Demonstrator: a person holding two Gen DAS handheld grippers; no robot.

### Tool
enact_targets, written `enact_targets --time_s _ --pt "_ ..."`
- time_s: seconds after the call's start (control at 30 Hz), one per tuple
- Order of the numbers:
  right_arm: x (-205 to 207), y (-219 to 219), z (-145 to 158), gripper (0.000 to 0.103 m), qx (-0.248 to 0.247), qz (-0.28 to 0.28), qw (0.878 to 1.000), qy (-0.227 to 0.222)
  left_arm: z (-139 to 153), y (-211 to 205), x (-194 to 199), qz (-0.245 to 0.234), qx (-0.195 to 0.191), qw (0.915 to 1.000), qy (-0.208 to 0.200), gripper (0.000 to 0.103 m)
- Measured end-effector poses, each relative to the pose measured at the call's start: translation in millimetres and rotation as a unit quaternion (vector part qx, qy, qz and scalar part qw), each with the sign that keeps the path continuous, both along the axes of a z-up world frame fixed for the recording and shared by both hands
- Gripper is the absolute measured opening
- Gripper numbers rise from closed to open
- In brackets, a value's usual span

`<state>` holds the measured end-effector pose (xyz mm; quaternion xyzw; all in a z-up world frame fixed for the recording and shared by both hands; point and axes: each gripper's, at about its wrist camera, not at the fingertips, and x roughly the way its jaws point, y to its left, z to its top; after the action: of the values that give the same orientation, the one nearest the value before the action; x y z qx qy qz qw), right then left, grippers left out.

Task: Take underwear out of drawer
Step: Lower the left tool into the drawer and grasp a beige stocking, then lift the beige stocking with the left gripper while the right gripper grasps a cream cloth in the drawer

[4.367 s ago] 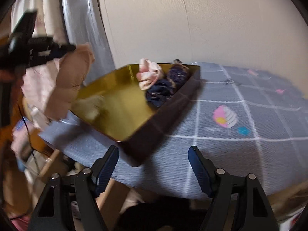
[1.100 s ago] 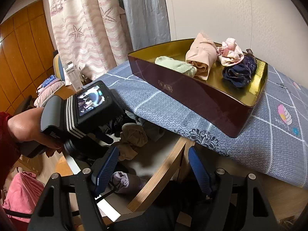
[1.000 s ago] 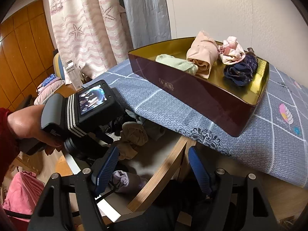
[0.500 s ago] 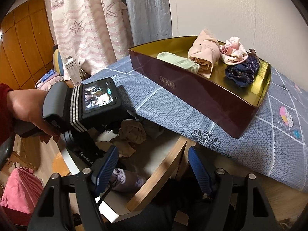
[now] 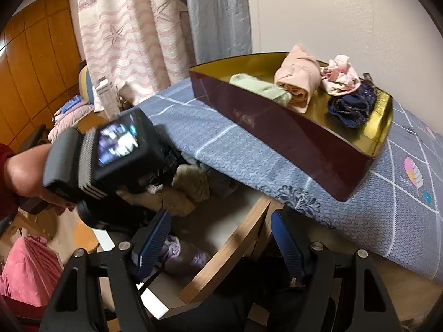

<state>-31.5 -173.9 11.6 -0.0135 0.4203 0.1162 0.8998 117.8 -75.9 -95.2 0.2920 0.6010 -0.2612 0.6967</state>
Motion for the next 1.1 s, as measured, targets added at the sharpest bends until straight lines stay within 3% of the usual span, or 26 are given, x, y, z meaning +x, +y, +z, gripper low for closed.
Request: enact_targets --time_s 0.17,0.27,0.57,0.63,0.7,0.9,1.1 --pt "6 10 -6 0.076 0.000 0.041 0.999 0.024 29 18 -18 0.023 -0.055 0.9974 -0.041 0.030" --pt "13 14 -11 0.076 0.007 0.059 0.997 0.046 50 36 -21 0.052 -0.100 0.9916 -0.062 0.030" --pt "32 27 -26 0.072 -0.012 0.084 0.993 0.081 81 75 -33 0.094 -0.167 0.9768 -0.096 0.030" --pt "35 28 -28 0.070 -0.017 0.084 0.993 0.082 91 79 -27 0.107 -0.184 0.9718 -0.102 0.030" --pt "39 31 -30 0.061 -0.015 0.088 0.992 0.086 100 86 -28 0.120 -0.200 0.9665 -0.108 0.030" --pt "53 52 -37 0.052 -0.049 0.112 0.989 0.085 119 108 -23 0.149 -0.216 0.9573 -0.121 0.030" --pt "74 87 -55 0.049 -0.110 0.155 0.978 0.091 138 121 -34 0.171 -0.232 0.9474 -0.138 0.030"
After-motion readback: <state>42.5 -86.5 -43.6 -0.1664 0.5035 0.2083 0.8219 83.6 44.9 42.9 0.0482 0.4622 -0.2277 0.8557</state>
